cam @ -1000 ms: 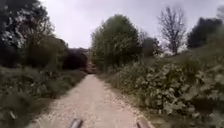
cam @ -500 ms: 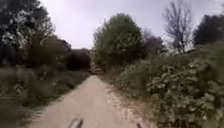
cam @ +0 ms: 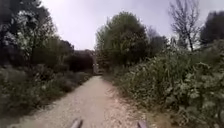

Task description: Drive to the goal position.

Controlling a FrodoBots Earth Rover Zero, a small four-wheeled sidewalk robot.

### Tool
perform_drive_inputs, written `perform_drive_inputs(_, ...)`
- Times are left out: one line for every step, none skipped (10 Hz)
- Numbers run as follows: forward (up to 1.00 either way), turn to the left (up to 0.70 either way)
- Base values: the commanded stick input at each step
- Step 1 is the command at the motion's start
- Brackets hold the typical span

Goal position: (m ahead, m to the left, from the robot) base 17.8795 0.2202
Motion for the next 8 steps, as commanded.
perform_drive_inputs(0.85, 0.0)
perform_drive_inputs(0.85, 0.0)
perform_drive_inputs(0.85, 0.0)
perform_drive_inputs(0.85, 0.0)
perform_drive_inputs(0.85, 0.0)
perform_drive_inputs(0.85, 0.0)
perform_drive_inputs(0.85, 0.0)
perform_drive_inputs(0.85, 0.0)
